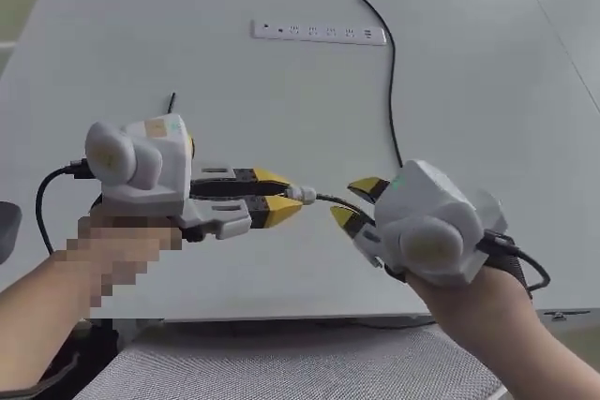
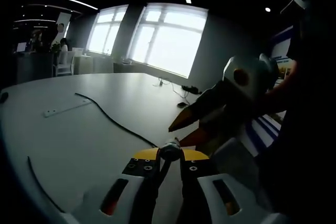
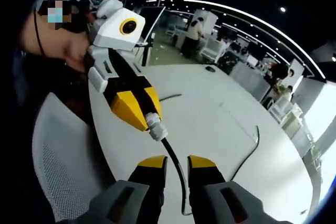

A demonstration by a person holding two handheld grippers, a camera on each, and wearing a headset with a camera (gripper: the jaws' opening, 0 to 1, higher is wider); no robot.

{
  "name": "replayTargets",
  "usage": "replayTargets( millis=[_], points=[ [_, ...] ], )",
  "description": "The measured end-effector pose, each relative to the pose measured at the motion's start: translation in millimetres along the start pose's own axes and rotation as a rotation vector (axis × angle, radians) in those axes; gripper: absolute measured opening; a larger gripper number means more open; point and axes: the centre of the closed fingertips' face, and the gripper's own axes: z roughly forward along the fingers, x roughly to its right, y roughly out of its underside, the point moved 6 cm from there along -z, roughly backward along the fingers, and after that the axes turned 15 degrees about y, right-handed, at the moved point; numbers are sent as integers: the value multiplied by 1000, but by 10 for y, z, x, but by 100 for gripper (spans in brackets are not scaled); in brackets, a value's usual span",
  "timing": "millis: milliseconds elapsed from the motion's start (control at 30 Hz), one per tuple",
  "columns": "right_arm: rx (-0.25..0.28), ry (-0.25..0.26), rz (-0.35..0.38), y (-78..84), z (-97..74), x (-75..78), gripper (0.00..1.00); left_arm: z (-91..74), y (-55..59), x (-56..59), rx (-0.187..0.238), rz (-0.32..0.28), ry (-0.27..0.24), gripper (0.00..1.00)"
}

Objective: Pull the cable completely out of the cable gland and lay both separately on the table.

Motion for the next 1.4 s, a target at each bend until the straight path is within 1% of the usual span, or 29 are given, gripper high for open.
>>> replayTargets(
  millis=[33,67,200,300,533,633,700,900,1200,1400],
  points=[
    [2,-4,-6,-13,11,-12,10,3,-1,3,0,0,1,15],
    [2,-7,-33,-22,28,-18,10,7,-5,9,-1,2,3,15],
    [28,-20,-83,-75,23,-44,10,7,-6,8,-2,-2,3,15],
    [33,-19,-151,-72,34,-66,8,8,-2,10,-2,-4,7,15],
    [51,-16,-191,-100,29,-99,6,23,5,11,-5,-7,10,15],
    [53,-18,-218,-94,27,-116,2,27,7,10,-6,-8,10,15],
    [55,-17,-224,-93,29,-118,1,27,8,9,-8,-8,10,15],
    [58,-20,-237,-87,35,-117,0,28,8,7,-11,-8,12,15],
    [39,-30,-183,-61,63,-93,0,40,7,0,-18,-2,12,15],
    [29,-30,-128,-38,98,-70,0,41,0,-20,-24,9,6,15]
  ],
)
